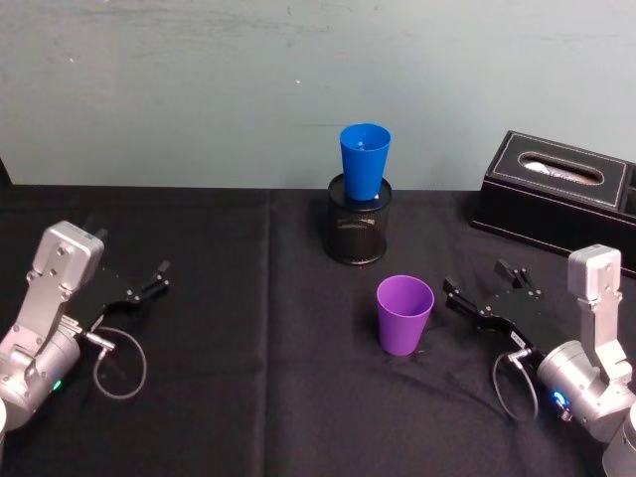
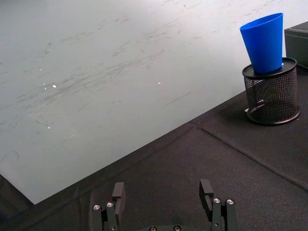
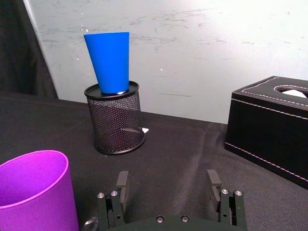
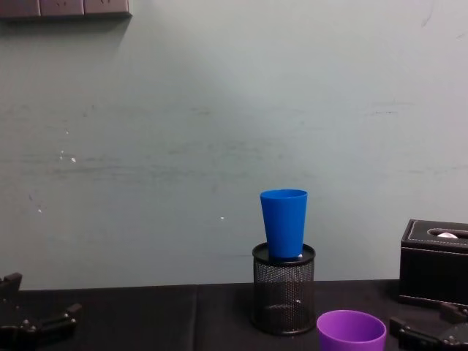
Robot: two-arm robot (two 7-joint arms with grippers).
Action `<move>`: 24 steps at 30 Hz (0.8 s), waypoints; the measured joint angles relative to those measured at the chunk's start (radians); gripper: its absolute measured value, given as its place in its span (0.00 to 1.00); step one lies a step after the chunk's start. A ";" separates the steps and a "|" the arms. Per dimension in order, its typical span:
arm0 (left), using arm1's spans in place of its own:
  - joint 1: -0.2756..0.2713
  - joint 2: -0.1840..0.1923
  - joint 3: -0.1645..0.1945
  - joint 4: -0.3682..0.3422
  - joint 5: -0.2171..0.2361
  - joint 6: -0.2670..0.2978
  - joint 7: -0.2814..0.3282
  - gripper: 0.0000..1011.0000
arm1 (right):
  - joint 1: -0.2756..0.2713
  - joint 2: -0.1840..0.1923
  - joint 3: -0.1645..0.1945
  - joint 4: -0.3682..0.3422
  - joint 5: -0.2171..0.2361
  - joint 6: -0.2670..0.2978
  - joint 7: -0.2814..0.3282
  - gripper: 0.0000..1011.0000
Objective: Pick up one cup with a gripper and tap it against the other cup.
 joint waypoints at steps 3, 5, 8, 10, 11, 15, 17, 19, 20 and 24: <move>0.000 0.000 0.000 0.000 0.000 0.000 0.000 1.00 | 0.000 0.000 0.000 0.000 0.000 0.000 0.000 0.99; 0.000 0.000 0.000 0.000 0.000 0.000 0.000 1.00 | 0.000 0.000 0.000 0.000 0.000 0.000 0.000 0.99; 0.000 0.000 0.000 0.000 0.000 0.000 0.000 1.00 | 0.000 0.001 0.000 -0.001 0.000 0.000 0.000 0.99; 0.000 0.000 0.000 0.000 0.000 0.000 0.000 1.00 | 0.000 0.001 0.000 -0.001 0.000 0.000 0.000 0.99; 0.000 0.000 0.000 0.000 0.000 0.000 0.000 1.00 | 0.000 0.001 0.000 -0.001 0.000 -0.001 0.000 0.99; 0.000 0.000 0.000 0.000 0.000 0.000 0.000 1.00 | 0.000 0.001 0.000 -0.001 0.000 -0.001 0.000 0.99; 0.000 0.000 0.000 0.000 0.000 0.000 0.000 1.00 | 0.000 0.001 0.000 -0.001 0.000 -0.001 0.000 0.99; 0.000 0.000 0.000 0.000 0.000 0.000 0.000 1.00 | 0.000 0.001 0.000 -0.001 0.000 -0.001 0.000 0.99; 0.000 0.000 0.000 0.000 0.000 0.000 0.000 1.00 | 0.000 0.001 0.000 -0.001 0.000 -0.001 0.000 0.99; 0.000 0.000 0.000 0.000 0.000 0.000 0.000 1.00 | 0.000 0.001 0.000 -0.002 0.000 -0.001 0.000 0.99</move>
